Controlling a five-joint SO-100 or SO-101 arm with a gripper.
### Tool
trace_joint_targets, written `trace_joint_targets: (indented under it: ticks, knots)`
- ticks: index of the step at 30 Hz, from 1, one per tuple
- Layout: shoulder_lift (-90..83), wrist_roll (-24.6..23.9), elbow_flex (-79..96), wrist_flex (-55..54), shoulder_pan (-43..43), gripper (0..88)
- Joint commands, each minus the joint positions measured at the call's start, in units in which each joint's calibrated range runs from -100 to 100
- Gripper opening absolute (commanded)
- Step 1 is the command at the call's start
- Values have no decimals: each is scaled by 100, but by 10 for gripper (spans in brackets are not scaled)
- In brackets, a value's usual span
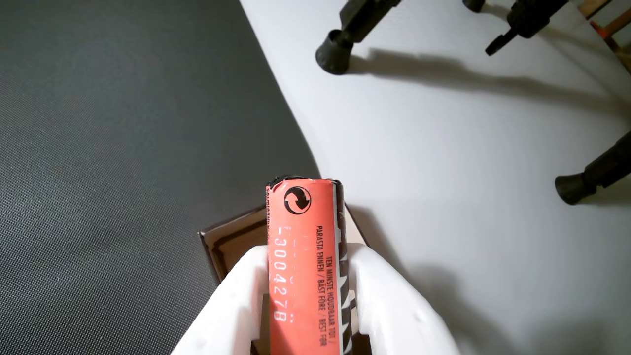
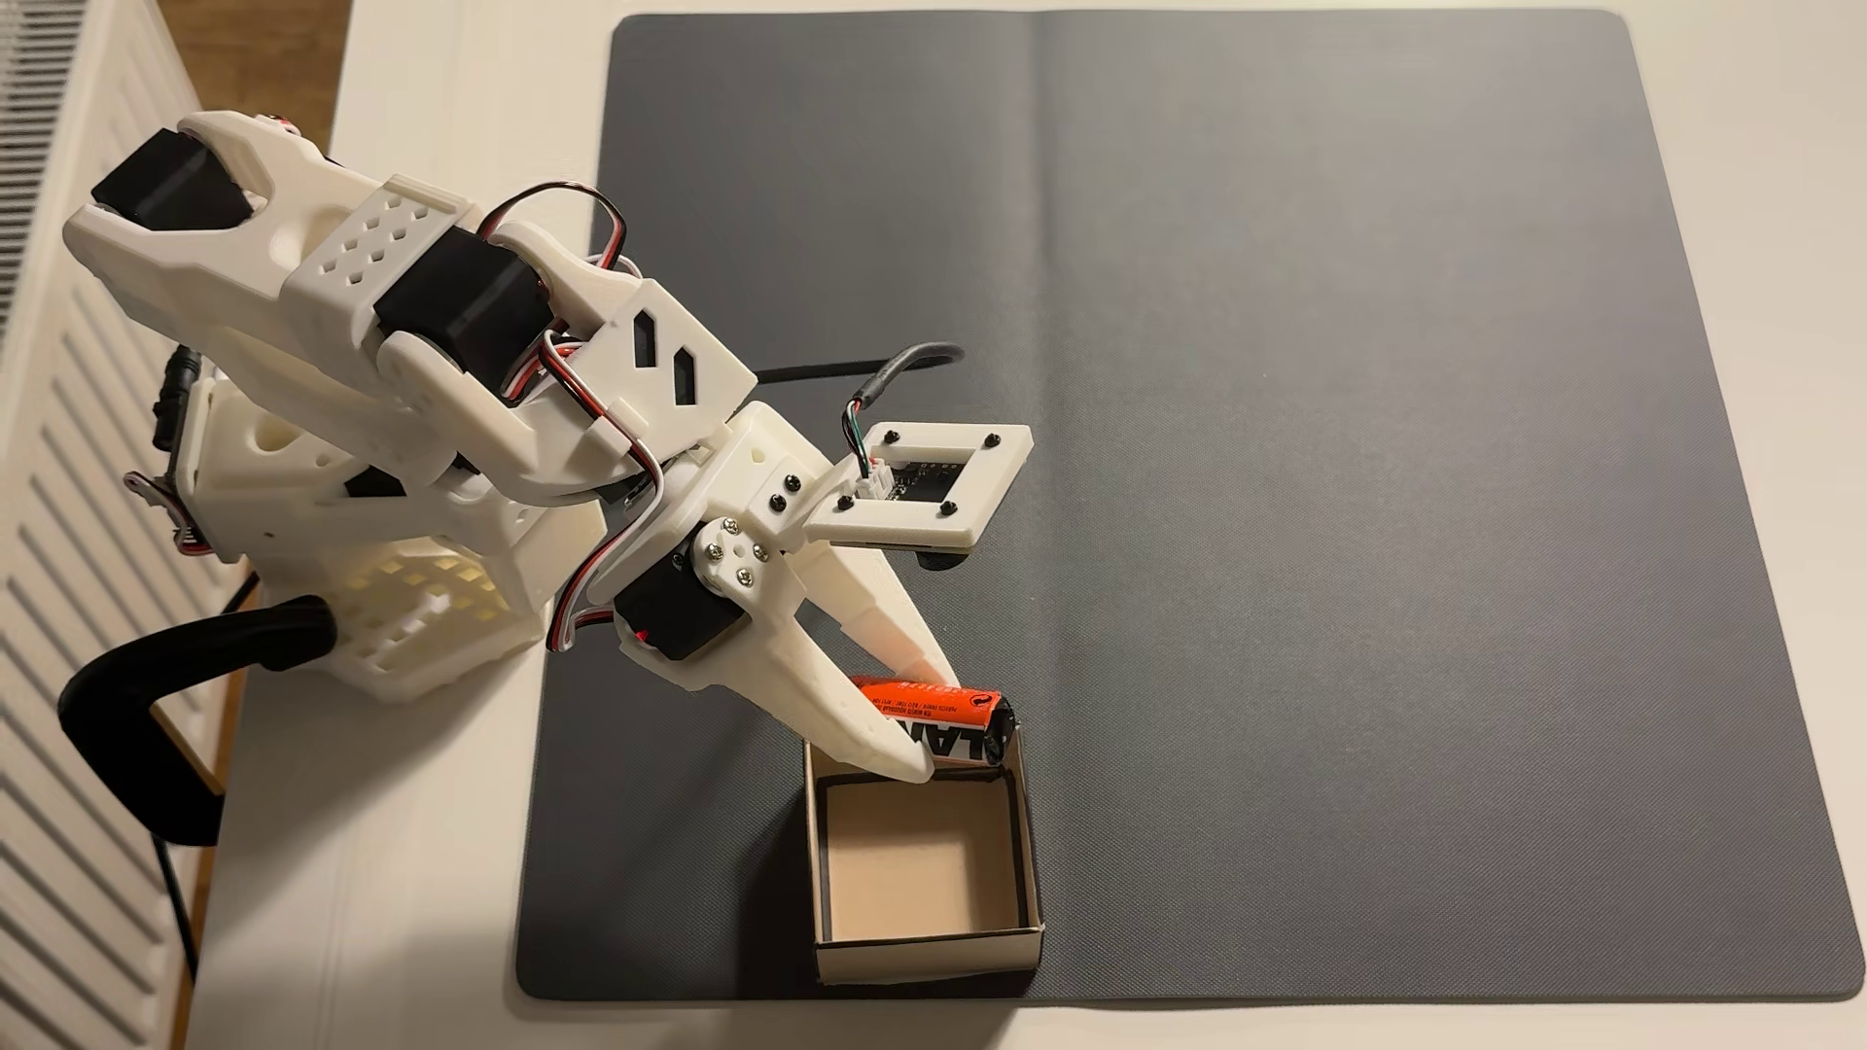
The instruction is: Pick the red object and place it in the box
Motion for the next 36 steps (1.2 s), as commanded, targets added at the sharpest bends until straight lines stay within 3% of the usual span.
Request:
trace_joint_targets:
  ticks: [1,7,21,30,36]
  knots:
    - [-53,-2,-33,-64,45,38]
    - [-53,-38,-24,-64,-15,122]
    - [-44,-111,-133,-73,-97,114]
    - [-53,-1143,-895,-55,-1670,113]
    - [-61,-1274,-967,32,-2754,113]
